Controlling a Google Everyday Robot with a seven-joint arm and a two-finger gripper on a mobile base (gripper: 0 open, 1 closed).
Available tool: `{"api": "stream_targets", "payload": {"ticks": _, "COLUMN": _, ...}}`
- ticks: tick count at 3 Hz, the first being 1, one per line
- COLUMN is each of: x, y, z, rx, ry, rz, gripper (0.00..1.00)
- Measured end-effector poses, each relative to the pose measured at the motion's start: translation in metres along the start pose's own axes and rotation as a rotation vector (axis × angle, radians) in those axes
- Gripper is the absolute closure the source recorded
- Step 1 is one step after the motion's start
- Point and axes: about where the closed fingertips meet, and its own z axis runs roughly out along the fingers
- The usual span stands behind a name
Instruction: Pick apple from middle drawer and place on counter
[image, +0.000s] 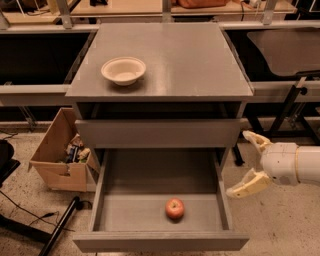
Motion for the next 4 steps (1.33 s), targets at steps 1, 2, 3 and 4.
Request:
{"api": "stream_targets", "payload": {"ticks": 1, "x": 0.0, "y": -0.003, "z": 0.0, "rx": 0.006, "ry": -0.013, "rz": 0.004, "gripper": 0.0}}
{"api": "stream_targets", "payload": {"ticks": 2, "x": 0.001, "y": -0.001, "z": 0.004, "rx": -0.005, "ry": -0.018, "rz": 0.007, "gripper": 0.0}}
{"api": "stream_targets", "payload": {"ticks": 3, "x": 0.017, "y": 0.017, "z": 0.049, "rx": -0.059, "ry": -0.063, "rz": 0.002, "gripper": 0.0}}
{"api": "stream_targets", "payload": {"ticks": 4, "x": 0.046, "y": 0.037, "z": 0.117, "rx": -0.121, "ry": -0.112, "rz": -0.021, "gripper": 0.0}}
